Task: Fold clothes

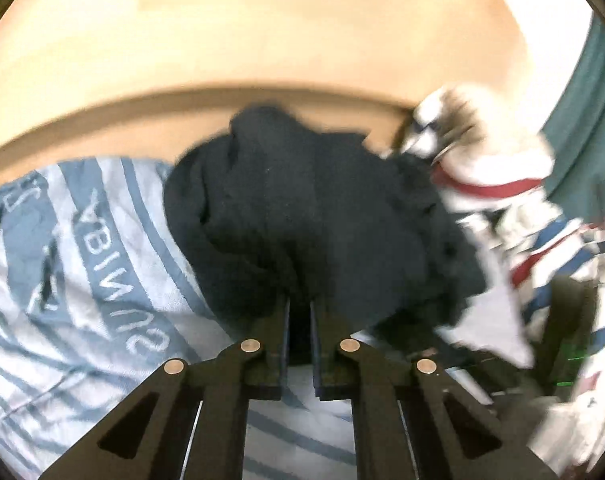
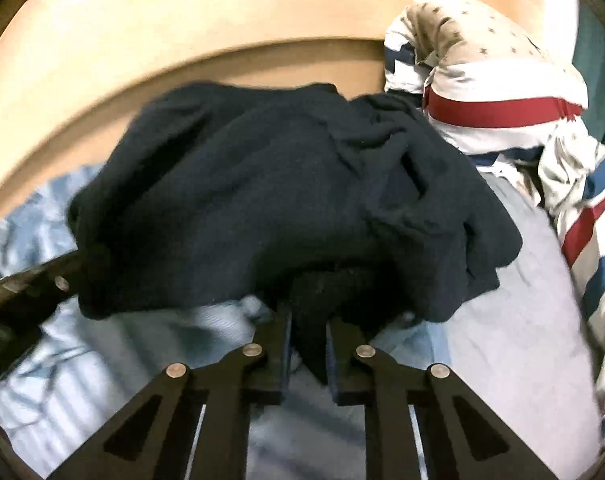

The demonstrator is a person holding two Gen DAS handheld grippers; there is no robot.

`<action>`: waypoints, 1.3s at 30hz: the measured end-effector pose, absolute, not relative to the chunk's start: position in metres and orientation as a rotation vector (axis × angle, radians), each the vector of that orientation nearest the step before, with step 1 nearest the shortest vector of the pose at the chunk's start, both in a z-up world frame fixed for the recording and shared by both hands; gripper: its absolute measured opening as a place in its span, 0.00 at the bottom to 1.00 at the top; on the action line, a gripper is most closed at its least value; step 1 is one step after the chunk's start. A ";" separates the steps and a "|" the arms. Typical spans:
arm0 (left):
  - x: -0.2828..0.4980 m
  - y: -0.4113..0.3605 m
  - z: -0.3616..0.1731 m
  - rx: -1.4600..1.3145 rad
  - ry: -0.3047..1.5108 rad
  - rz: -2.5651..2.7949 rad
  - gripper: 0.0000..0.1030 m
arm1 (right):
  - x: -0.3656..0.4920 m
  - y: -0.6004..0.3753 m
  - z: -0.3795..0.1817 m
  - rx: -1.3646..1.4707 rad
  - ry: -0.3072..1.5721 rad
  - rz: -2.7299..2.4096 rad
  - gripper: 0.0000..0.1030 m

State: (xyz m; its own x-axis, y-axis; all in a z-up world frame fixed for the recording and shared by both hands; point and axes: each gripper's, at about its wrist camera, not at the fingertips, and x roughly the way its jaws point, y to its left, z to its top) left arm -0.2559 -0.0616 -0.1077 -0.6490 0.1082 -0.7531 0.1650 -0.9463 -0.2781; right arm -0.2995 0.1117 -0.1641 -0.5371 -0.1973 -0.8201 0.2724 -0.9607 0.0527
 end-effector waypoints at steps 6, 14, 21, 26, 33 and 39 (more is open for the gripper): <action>-0.194 -0.055 -0.013 1.149 0.703 -2.902 0.07 | -0.248 0.118 -0.128 1.333 0.032 -2.461 0.14; -0.073 -0.070 0.064 1.103 0.938 -2.922 0.07 | -0.109 0.133 -0.073 1.230 -0.054 -2.377 0.14; 0.075 -0.144 0.095 0.850 1.161 -2.857 0.07 | 0.033 0.110 0.014 0.955 0.111 -2.281 0.14; 0.170 -0.209 0.125 0.643 1.183 -2.760 0.07 | 0.089 0.087 0.069 0.810 0.147 -2.238 0.14; 0.247 -0.246 0.093 0.764 1.076 -2.472 0.07 | 0.066 0.099 0.109 0.745 -0.007 -2.568 0.14; 0.245 -0.222 -0.012 1.128 1.196 -2.248 0.08 | 0.070 0.116 0.147 0.610 -0.047 -2.742 0.14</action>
